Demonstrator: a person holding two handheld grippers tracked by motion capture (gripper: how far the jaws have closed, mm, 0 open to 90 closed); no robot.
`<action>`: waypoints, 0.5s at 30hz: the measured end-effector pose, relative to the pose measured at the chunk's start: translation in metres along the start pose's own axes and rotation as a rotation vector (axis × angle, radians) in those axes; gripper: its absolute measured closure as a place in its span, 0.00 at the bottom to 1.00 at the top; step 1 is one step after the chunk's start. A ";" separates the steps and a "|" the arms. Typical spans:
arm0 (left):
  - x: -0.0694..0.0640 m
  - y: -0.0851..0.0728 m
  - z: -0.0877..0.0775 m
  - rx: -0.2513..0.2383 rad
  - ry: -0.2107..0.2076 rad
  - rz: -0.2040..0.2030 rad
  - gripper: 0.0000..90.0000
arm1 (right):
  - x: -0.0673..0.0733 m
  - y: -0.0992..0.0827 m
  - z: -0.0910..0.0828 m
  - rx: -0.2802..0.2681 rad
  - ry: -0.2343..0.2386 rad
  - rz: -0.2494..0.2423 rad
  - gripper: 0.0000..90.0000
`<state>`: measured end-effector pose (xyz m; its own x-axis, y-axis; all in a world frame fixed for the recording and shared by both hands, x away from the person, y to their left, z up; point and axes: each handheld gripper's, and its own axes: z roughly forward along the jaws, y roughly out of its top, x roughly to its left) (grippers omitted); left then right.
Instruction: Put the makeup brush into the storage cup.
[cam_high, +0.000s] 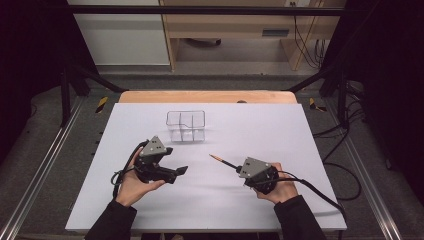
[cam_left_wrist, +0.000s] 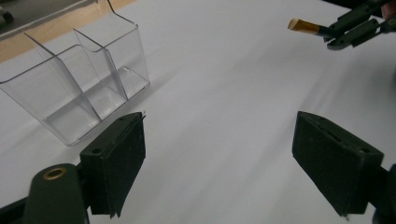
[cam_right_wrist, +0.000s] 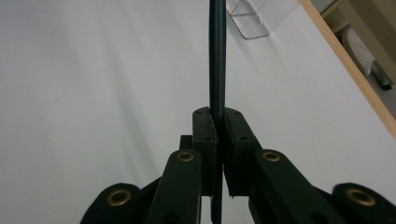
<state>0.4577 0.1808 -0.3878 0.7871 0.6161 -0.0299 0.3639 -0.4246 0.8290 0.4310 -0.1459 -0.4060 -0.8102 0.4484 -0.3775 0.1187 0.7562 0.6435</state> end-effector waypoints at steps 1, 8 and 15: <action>-0.001 -0.001 0.000 -0.012 0.004 -0.011 0.18 | 0.000 -0.001 0.000 -0.008 0.004 0.020 0.94; -0.003 -0.008 0.005 -0.084 0.013 -0.078 0.17 | -0.001 -0.007 0.005 -0.064 0.017 0.138 0.94; -0.005 -0.012 0.009 -0.141 0.021 -0.119 0.17 | -0.001 -0.010 0.007 -0.095 0.024 0.205 0.94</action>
<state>0.4538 0.1775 -0.4027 0.7315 0.6709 -0.1219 0.3789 -0.2514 0.8906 0.4347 -0.1503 -0.4170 -0.7883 0.5757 -0.2170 0.2288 0.6017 0.7653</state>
